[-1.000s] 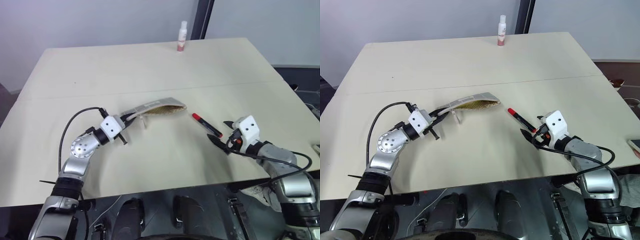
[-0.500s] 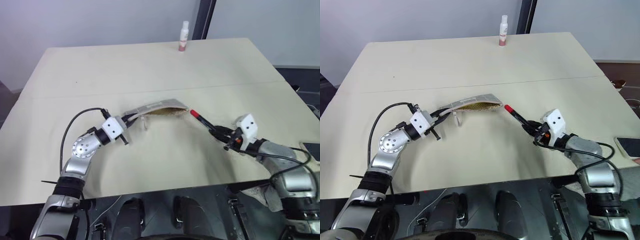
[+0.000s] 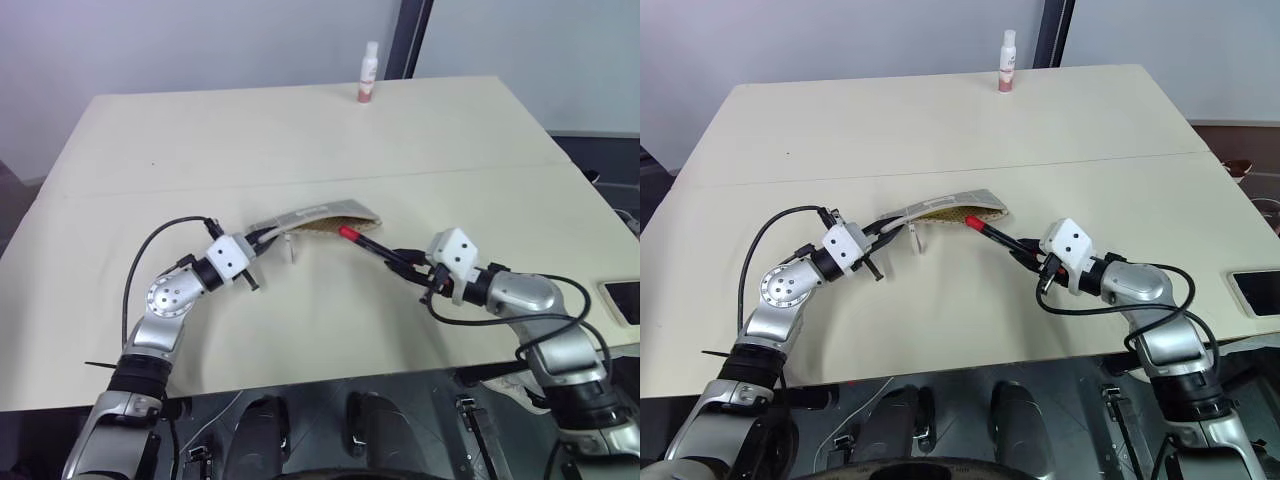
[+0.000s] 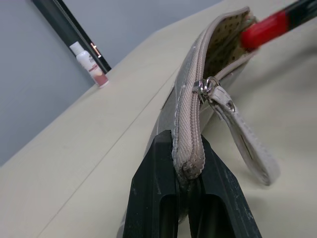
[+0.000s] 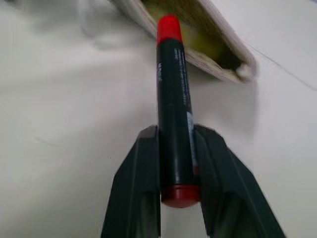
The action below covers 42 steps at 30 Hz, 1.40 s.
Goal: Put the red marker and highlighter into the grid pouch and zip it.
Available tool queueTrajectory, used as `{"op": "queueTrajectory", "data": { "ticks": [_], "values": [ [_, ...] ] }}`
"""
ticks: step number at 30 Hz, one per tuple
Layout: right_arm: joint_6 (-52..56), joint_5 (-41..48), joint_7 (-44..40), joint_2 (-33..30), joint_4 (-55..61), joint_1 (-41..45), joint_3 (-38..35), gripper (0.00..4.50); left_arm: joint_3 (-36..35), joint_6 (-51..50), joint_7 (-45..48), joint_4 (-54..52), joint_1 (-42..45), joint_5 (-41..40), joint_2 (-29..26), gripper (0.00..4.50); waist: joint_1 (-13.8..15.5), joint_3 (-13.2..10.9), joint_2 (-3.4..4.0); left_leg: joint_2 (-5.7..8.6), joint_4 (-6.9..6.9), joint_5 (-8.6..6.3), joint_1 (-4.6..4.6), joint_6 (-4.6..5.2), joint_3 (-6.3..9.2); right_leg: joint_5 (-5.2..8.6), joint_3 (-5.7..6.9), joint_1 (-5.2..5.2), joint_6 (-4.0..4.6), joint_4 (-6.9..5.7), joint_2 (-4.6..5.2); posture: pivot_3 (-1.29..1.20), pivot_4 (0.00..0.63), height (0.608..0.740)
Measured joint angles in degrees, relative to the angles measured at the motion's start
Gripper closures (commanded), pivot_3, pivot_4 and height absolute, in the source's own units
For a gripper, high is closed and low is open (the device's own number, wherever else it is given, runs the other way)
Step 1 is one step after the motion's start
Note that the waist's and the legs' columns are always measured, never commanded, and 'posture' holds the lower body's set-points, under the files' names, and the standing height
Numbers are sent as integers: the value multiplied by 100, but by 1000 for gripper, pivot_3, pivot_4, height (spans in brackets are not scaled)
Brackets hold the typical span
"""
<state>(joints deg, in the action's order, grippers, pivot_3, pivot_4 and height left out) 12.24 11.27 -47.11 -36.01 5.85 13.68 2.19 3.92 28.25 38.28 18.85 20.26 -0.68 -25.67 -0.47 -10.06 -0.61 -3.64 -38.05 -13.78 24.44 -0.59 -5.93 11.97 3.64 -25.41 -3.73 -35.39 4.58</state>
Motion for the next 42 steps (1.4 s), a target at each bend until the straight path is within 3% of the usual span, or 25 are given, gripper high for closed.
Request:
{"op": "queueTrajectory", "data": {
  "ticks": [14,20,25,30,33,42],
  "values": [
    [-430,-499,-264,-42,-395,725,496,4081,202,-27,7,-159,83,27,61,4500,-3,0,0,0,0,0,-1,0,-1,-1,0,0,-1,-4,1,0,150,740],
    [-1429,-1761,-270,-324,-703,1456,1235,4081,291,-71,41,-335,81,44,96,4500,-42,0,1,-2,-1,1,-7,0,-3,0,-1,-1,0,-9,-4,0,150,740],
    [-1770,-2427,41,197,-1144,1940,1695,4081,432,-202,67,-389,82,62,154,4500,-18,0,1,-5,0,1,-4,0,-2,0,0,-2,0,-9,-9,0,150,740],
    [-2113,-2533,273,476,-1424,1969,1780,1684,450,-380,96,-582,73,64,167,4500,-2,0,1,3,-2,1,0,0,-7,-2,-1,0,-4,-5,4,0,150,740],
    [-2103,-2191,329,454,-1318,1826,1380,124,448,-505,59,-660,57,90,155,4500,0,0,1,3,-2,1,-2,0,-4,-2,-1,2,-4,-7,3,0,150,740],
    [750,1189,-388,328,981,100,-171,48,439,-692,-164,-670,-70,209,182,4500,-13,0,1,-4,-1,1,-5,0,1,-3,-1,2,-1,-9,-1,0,150,740]
  ]
}}
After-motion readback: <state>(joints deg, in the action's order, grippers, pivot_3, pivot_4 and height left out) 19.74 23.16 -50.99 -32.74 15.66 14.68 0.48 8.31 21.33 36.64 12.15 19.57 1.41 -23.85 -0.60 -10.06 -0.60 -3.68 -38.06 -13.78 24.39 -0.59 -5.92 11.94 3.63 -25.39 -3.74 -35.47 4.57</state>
